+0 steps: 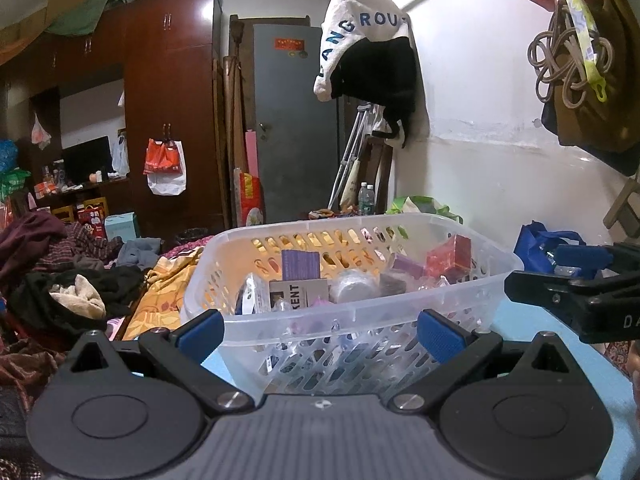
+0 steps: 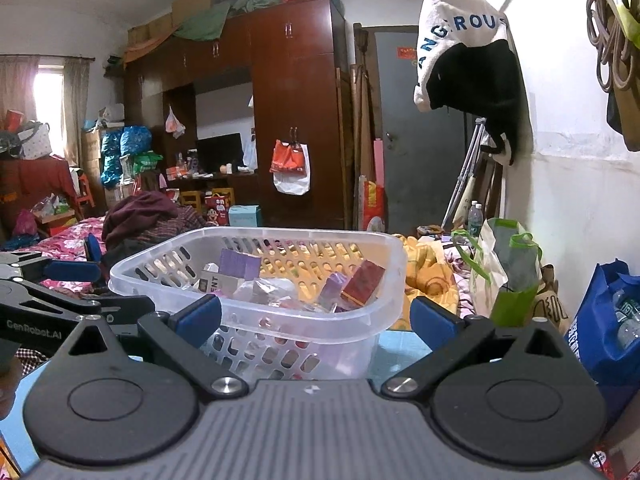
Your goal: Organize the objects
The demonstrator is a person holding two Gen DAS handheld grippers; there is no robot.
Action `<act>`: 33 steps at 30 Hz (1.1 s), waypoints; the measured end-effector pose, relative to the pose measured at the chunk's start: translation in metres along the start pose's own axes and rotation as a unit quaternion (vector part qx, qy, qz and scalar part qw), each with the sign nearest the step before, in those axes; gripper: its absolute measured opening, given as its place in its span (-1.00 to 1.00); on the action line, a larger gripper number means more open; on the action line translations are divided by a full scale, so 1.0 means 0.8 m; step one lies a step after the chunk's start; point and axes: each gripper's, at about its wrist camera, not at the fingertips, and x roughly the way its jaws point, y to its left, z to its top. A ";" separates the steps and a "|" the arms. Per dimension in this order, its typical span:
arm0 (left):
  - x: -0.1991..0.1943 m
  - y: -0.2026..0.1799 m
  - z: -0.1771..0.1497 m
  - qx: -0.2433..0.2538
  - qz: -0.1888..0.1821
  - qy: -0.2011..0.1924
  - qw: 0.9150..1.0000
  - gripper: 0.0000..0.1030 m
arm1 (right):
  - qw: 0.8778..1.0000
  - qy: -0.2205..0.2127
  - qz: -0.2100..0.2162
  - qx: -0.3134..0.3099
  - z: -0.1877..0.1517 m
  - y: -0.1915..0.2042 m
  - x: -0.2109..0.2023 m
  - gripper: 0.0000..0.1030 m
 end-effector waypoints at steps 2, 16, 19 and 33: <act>-0.001 -0.001 0.000 0.000 0.001 -0.001 1.000 1.00 | 1.000 0.000 -0.001 0.001 -0.001 -0.001 -0.001 1.00; 0.005 -0.004 -0.001 -0.002 -0.002 0.007 1.000 1.00 | 1.000 0.000 -0.005 0.007 -0.002 -0.005 -0.002 1.00; 0.005 -0.005 -0.001 -0.001 0.000 0.006 1.000 1.00 | 1.000 -0.001 -0.006 0.004 -0.001 -0.006 -0.002 1.00; 0.007 -0.006 -0.003 -0.003 -0.001 0.009 1.000 1.00 | 1.000 -0.001 -0.005 0.004 -0.002 -0.003 -0.002 1.00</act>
